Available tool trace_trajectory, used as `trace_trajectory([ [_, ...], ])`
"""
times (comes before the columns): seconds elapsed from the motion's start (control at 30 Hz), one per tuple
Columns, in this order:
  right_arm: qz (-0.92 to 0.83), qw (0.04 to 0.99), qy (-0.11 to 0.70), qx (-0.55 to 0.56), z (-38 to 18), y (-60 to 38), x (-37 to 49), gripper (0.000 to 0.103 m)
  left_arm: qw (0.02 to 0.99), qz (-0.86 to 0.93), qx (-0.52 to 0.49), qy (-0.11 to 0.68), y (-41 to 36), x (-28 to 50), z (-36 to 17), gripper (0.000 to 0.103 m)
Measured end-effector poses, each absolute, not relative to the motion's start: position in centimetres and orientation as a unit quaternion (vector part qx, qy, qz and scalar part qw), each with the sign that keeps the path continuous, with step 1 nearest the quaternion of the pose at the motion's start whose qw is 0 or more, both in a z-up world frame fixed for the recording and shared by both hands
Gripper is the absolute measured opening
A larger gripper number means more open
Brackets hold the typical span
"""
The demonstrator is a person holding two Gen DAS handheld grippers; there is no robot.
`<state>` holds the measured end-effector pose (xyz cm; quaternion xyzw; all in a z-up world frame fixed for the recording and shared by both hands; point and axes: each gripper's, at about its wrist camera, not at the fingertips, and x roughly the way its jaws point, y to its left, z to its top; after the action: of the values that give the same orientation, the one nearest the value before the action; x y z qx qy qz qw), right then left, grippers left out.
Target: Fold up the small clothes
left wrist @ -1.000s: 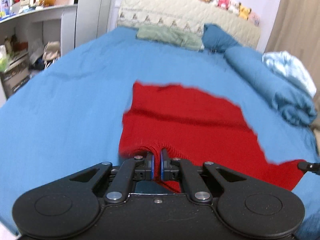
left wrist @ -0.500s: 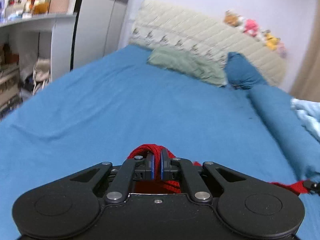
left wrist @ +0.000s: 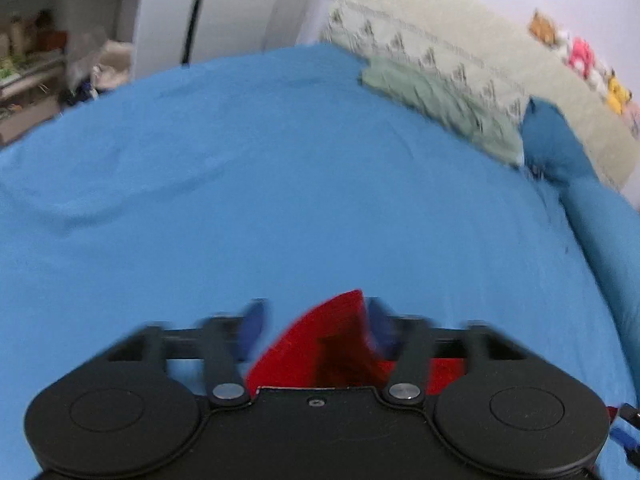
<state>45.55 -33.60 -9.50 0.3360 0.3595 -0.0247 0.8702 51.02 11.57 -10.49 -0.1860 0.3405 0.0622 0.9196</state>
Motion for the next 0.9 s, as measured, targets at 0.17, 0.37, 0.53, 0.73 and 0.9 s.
trace_trajectory([
  [0.17, 0.011, 0.917, 0.327, 0.229, -7.7, -30.7, 40.0, 0.103, 0.936, 0.014, -0.098, 0.337, 9.8, 44.3, -10.1, 0.088],
  [0.37, 0.063, 0.913, 0.36, 0.18, -11.0, -26.9, 36.0, 0.103, 0.918, -0.042, -0.059, 0.391, 7.6, 39.7, -15.2, 0.088],
  [0.53, -0.006, 0.9, 0.392, 0.19, -13.3, -27.7, 35.7, 0.103, 0.908, -0.025, -0.036, 0.418, 7.2, 39.0, -17.4, 0.088],
  [0.73, -0.05, 0.892, 0.405, 0.193, -11.9, -29.6, 34.3, 0.103, 0.909, -0.032, -0.027, 0.414, 6.3, 37.6, -15.0, 0.088],
  [0.9, -0.031, 0.904, 0.396, 0.16, -8.9, -30.4, 32.7, 0.103, 0.91, -0.054, 0.03, 0.41, 2.8, 36.9, -12.3, 0.097],
])
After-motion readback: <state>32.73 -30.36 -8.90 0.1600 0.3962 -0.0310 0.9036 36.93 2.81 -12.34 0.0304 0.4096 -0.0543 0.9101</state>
